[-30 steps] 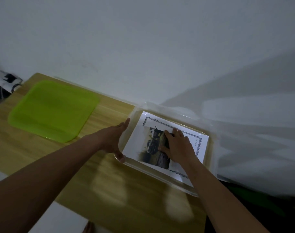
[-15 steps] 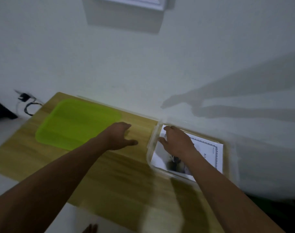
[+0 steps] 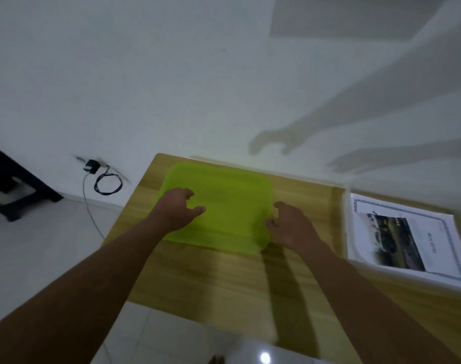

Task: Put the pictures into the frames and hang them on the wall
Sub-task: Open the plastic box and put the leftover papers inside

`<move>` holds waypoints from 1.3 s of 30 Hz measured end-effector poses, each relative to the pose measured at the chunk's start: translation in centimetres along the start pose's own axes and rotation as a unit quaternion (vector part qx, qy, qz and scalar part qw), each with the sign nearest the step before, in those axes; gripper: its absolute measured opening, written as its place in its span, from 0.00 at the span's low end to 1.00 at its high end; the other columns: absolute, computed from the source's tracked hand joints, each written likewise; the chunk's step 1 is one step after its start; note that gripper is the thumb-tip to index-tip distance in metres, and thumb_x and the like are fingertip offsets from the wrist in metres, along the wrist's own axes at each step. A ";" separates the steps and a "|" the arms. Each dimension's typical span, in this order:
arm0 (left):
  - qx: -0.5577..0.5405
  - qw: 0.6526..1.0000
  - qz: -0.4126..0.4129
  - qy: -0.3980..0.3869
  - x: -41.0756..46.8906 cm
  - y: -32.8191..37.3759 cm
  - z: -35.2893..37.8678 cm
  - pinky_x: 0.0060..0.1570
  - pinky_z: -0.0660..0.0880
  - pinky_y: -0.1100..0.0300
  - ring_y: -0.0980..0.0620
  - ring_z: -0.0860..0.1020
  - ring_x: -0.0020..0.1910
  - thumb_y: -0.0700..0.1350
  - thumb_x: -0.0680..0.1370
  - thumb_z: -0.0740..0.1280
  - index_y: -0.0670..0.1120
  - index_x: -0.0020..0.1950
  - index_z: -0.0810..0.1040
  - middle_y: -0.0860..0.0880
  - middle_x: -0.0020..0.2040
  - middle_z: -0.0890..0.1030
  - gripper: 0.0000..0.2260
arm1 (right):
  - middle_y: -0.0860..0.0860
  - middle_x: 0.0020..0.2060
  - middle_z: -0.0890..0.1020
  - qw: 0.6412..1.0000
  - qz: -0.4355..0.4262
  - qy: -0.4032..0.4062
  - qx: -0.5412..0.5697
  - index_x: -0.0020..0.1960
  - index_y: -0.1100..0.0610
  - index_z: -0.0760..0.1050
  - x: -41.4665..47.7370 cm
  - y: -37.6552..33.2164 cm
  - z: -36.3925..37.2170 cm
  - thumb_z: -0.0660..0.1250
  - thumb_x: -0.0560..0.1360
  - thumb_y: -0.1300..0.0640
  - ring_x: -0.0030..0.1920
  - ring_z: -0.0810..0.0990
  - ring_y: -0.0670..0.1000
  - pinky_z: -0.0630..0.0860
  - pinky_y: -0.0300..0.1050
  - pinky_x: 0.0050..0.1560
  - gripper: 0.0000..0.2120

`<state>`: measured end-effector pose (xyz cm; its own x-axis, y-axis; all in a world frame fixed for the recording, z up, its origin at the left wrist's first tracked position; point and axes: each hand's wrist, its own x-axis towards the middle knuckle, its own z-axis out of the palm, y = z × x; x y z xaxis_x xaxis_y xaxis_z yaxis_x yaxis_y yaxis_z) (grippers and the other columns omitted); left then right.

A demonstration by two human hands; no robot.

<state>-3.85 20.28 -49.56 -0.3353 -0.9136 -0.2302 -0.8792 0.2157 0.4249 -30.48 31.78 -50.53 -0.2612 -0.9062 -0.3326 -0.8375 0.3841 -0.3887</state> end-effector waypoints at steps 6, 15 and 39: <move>0.018 0.999 -0.039 0.020 2.3 -6.2 0.7 0.62 0.69 0.49 0.39 0.71 0.65 0.55 0.71 0.74 0.42 0.71 0.71 0.38 0.66 0.73 0.32 | 0.59 0.62 0.75 0.998 0.062 -0.003 0.021 0.70 0.61 0.65 3.1 -1.5 3.4 0.65 0.78 0.47 0.64 0.74 0.59 0.74 0.51 0.59 0.27; -0.065 0.983 -0.168 -0.033 4.9 -10.7 2.0 0.56 0.75 0.43 0.36 0.74 0.59 0.57 0.67 0.75 0.44 0.71 0.67 0.38 0.63 0.73 0.38 | 0.60 0.59 0.78 0.974 0.166 0.010 0.152 0.63 0.61 0.74 6.8 -1.2 5.4 0.76 0.70 0.51 0.59 0.78 0.59 0.74 0.45 0.49 0.26; -0.192 0.973 0.037 -0.122 -0.3 10.2 -2.3 0.55 0.77 0.51 0.53 0.81 0.49 0.64 0.50 0.81 0.70 0.71 0.61 0.56 0.52 0.83 0.52 | 0.53 0.51 0.84 0.906 0.156 0.087 0.382 0.69 0.51 0.74 -9.1 13.8 -11.6 0.77 0.65 0.66 0.49 0.83 0.55 0.81 0.54 0.49 0.34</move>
<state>-11.94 21.99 -43.13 -0.5041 -0.7815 -0.3677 -0.6737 0.0895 0.7335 -45.21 43.29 -42.85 -0.5567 -0.7202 -0.4140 -0.1491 0.5769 -0.8031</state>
